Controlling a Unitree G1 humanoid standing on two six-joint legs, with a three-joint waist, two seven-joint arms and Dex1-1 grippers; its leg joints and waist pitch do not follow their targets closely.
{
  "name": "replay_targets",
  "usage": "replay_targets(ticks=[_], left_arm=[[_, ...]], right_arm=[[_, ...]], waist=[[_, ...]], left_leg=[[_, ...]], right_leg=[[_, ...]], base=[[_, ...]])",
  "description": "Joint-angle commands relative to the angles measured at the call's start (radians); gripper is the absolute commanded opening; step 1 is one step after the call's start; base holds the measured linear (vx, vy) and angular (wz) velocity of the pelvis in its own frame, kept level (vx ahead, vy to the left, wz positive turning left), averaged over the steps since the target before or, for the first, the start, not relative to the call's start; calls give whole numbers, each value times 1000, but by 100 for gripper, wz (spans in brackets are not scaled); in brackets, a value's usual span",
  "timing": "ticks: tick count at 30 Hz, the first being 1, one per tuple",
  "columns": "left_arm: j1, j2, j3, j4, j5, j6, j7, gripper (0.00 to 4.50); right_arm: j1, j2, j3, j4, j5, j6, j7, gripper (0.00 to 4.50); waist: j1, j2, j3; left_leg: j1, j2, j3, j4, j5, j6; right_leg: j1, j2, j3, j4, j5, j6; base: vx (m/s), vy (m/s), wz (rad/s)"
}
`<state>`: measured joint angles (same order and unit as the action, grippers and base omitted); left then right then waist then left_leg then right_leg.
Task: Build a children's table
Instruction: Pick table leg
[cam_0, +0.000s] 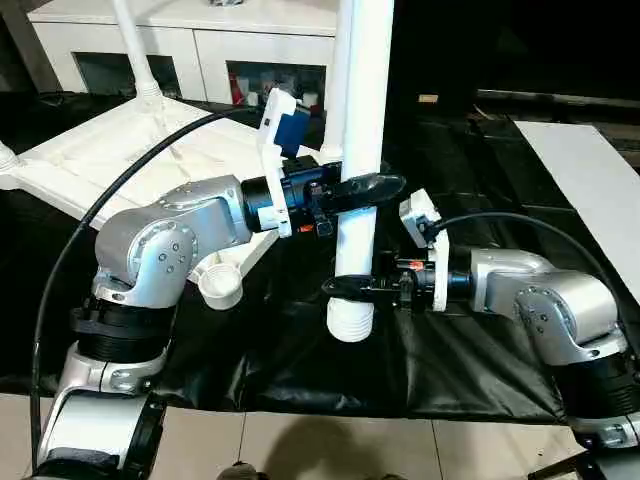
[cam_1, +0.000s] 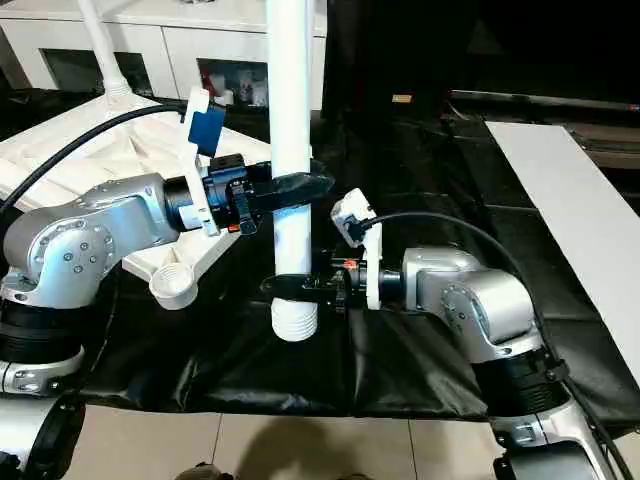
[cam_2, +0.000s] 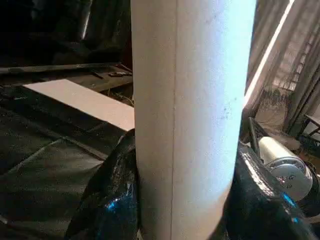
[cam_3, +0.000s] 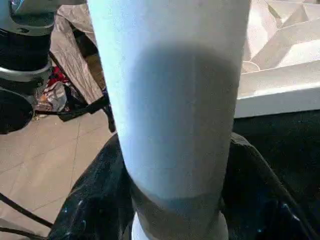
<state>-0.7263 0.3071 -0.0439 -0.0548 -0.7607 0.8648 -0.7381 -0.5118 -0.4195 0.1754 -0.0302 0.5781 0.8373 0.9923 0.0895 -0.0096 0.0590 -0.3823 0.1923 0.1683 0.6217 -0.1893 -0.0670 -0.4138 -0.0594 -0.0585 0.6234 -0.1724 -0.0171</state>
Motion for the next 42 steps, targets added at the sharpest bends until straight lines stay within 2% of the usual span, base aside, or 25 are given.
replay_targets(ticks=[1,6,9,10,11,15,18,20,23,25,26,27,28,29,30,31,32,33,35,36,37,38,40,41,42], left_arm=[[-22,-2,8,-24,-4,-1,-6,181],[-20,2,9,-24,0,-2,-6,181],[-19,12,-4,-26,39,-20,13,181],[-18,17,-6,-23,39,-12,13,237],[-18,19,-5,-18,43,-8,20,237],[-3,34,5,-11,39,-1,11,287],[19,59,20,-41,13,19,-10,299],[37,68,43,-50,22,-6,-6,332],[74,64,117,-66,22,-56,37,347],[118,78,123,-90,90,-82,113,347],[137,83,124,-98,122,-89,152,347],[172,82,132,-103,178,-126,213,347],[216,79,137,-105,248,-202,261,347],[256,71,146,-105,297,-239,320,347],[296,60,152,-107,341,-269,376,347],[318,53,156,-110,361,-279,407,347],[363,17,166,-123,390,-299,465,347],[419,-7,155,-139,443,-347,516,347],[492,-36,131,-149,514,-432,566,347],[508,-41,123,-150,528,-455,576,347],[549,-66,108,-148,562,-508,616,347],[559,-76,106,-145,571,-518,635,347],[576,-88,94,-135,596,-552,662,347],[583,-93,81,-127,620,-575,677,347],[588,-103,69,-120,641,-595,683,347]], right_arm=[[-19,2,-3,7,1,-6,0,208],[-20,0,-6,12,1,-8,5,193],[-21,0,-8,12,-2,-10,4,190],[-21,1,-10,14,-4,-12,-1,190],[-21,3,-14,15,-7,-15,-7,190],[-16,24,-49,17,-10,-30,-53,188],[-4,22,-99,2,8,-26,-82,187],[15,-1,-125,-34,24,-15,-81,186],[42,-22,-175,-62,37,-10,-109,186],[63,-20,-182,-65,-22,-53,-178,186],[71,-15,-186,-64,-51,-74,-214,186],[86,-15,-169,-61,-137,-137,-287,186],[105,-18,-136,-64,-245,-215,-370,186],[124,-4,-121,-58,-304,-290,-419,186],[147,11,-115,-59,-343,-341,-459,186],[161,22,-117,-60,-353,-364,-475,186],[189,60,-139,-61,-348,-353,-529,186],[221,100,-159,-63,-348,-342,-591,186],[260,166,-189,-70,-333,-345,-660,186],[269,173,-182,-73,-340,-361,-667,186],[295,201,-171,-79,-344,-401,-682,186],[302,214,-171,-78,-342,-416,-687,186],[314,238,-170,-72,-343,-446,-701,186],[318,255,-169,-65,-347,-463,-711,186],[320,271,-168,-59,-357,-477,-721,186]], waist=[[1,-8,-74],[2,-9,-74],[1,-9,-74],[1,-10,-74],[1,-11,-74],[0,-10,-75],[1,-13,-74],[4,-12,-75],[4,-11,-74],[3,8,-73],[-2,4,-70],[-2,4,-72],[-3,4,-70],[-8,2,-70],[-8,5,-69],[-13,5,-70],[-14,8,-73],[-20,7,-66],[-21,9,-72],[-19,9,-73],[-15,6,-70],[-15,6,-70],[3,3,-68],[17,-3,-67],[26,-2,-67]], left_leg=[[11,26,-3,-69,-97,-5],[9,26,-3,-69,-94,-5],[10,26,-3,-69,-93,-4],[11,26,-3,-68,-99,-5],[11,26,-3,-69,-99,-5],[11,25,-4,-69,-89,-8],[10,25,-3,-70,-88,-10],[10,26,-3,-69,-83,-9],[10,25,-2,-69,-90,-7],[11,28,-7,-71,-110,-20],[13,25,-4,-72,-134,-26],[14,27,-6,-73,-138,-32],[12,27,-9,-75,-136,-53],[8,24,-6,-73,-139,-59],[10,24,-6,-75,-152,-63],[12,20,-5,-73,-176,-59],[16,22,-6,-73,-180,-46],[11,26,-8,-80,-195,-35],[12,26,-11,-81,-209,-27],[11,27,-11,-81,-206,-16],[3,22,-4,-78,-205,24],[3,22,-4,-78,-205,24],[-5,18,-2,-56,-169,94],[-9,20,-13,-31,-152,125],[-12,24,-22,-17,-142,136]], right_leg=[[63,-67,44,-71,-234,-157],[64,-67,44,-71,-235,-153],[63,-67,44,-71,-235,-152],[62,-67,44,-73,-245,-150],[63,-67,44,-72,-248,-149],[61,-67,44,-70,-246,-144],[61,-67,44,-70,-243,-147],[62,-66,44,-66,-230,-146],[62,-66,44,-71,-231,-141],[59,-66,43,-73,-245,-137],[57,-62,41,-79,-276,-127],[58,-65,41,-77,-283,-124],[55,-64,40,-84,-300,-101],[56,-63,41,-84,-305,-93],[54,-64,41,-86,-324,-82],[54,-62,40,-91,-368,-61],[51,-61,42,-92,-361,-60],[50,-58,40,-96,-354,-70],[50,-60,39,-93,-340,-76],[50,-65,43,-92,-324,-83],[56,-86,56,-98,-339,-103],[56,-86,56,-98,-339,-103],[66,-135,85,-119,-400,-123],[76,-181,111,-136,-474,-119],[78,-206,125,-145,-510,-118]], base=[[0,0,0],[0,0,0],[0,0,0],[0,0,0],[0,0,0],[0,0,0],[0,0,0],[0,0,0],[0,0,0],[0,0,0],[0,0,0],[0,0,0],[0,0,0],[0,0,0],[0,0,0],[0,0,0],[0,0,0],[0,0,0],[0,0,0],[0,0,0],[0,0,0],[0,0,0],[0,0,0],[0,0,0],[-13,62,2]])
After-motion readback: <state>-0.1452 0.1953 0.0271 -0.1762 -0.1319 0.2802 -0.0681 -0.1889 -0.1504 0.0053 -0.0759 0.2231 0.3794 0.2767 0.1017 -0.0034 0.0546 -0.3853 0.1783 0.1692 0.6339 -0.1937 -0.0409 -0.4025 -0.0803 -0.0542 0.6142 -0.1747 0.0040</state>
